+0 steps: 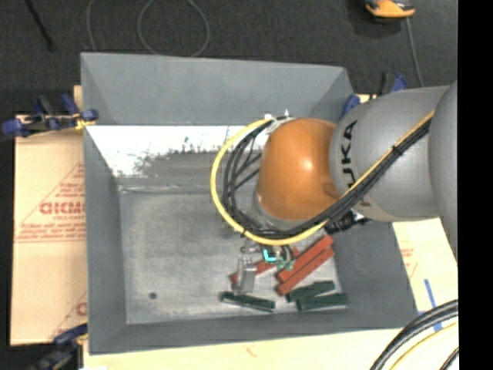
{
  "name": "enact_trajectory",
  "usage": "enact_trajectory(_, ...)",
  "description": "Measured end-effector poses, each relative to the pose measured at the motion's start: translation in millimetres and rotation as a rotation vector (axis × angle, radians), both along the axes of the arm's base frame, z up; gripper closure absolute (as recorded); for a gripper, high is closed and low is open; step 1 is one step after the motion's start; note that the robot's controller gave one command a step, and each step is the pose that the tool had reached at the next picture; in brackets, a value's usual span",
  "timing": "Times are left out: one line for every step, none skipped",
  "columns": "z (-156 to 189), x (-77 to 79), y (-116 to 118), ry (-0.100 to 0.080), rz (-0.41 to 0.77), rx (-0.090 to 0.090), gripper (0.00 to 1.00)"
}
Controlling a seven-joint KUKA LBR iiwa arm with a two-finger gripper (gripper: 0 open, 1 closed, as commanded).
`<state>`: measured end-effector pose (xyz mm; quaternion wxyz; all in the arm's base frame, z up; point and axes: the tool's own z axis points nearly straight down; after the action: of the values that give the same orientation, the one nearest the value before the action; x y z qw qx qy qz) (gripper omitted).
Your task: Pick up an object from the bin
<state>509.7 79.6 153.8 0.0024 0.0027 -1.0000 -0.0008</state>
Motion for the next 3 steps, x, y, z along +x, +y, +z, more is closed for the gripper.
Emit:
enact_trajectory(-84.5,-28.3,-22.3,-0.017,0.069,-0.002,0.0)
enact_trajectory(-83.6,-30.3,-21.2,-0.009,0.068,-0.001,1.0)
enact_trajectory(47.9,-32.0,-31.7,-0.016,0.08,-0.003,1.0)
